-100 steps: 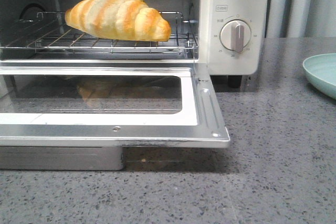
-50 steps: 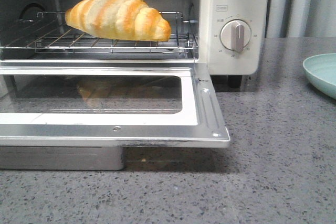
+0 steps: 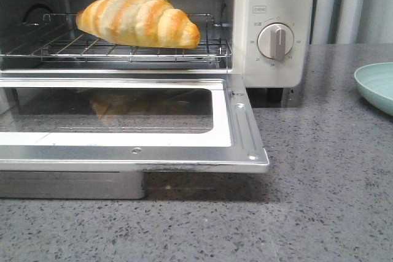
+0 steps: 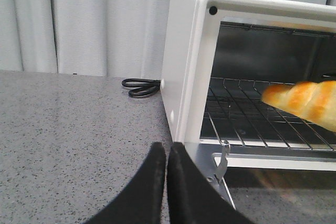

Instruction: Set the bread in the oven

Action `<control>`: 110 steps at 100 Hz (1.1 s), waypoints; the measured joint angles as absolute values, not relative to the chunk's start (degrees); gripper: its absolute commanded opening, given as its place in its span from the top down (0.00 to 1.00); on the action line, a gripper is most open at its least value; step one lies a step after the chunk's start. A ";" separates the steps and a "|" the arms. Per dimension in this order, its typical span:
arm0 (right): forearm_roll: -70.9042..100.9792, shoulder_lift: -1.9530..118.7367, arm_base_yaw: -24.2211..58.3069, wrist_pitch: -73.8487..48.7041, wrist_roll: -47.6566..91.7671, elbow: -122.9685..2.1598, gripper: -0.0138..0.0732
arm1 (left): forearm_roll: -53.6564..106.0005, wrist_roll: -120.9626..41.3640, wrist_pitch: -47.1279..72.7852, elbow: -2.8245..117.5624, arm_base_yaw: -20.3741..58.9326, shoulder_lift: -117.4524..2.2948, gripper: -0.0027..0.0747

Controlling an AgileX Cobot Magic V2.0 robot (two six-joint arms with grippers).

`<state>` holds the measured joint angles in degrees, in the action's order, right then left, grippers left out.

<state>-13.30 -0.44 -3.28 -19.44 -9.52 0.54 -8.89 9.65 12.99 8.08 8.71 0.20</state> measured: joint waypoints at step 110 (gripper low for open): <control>-13.44 -0.44 -3.28 -19.52 -9.44 0.54 0.93 | 4.03 -6.64 17.09 0.03 1.64 0.20 0.99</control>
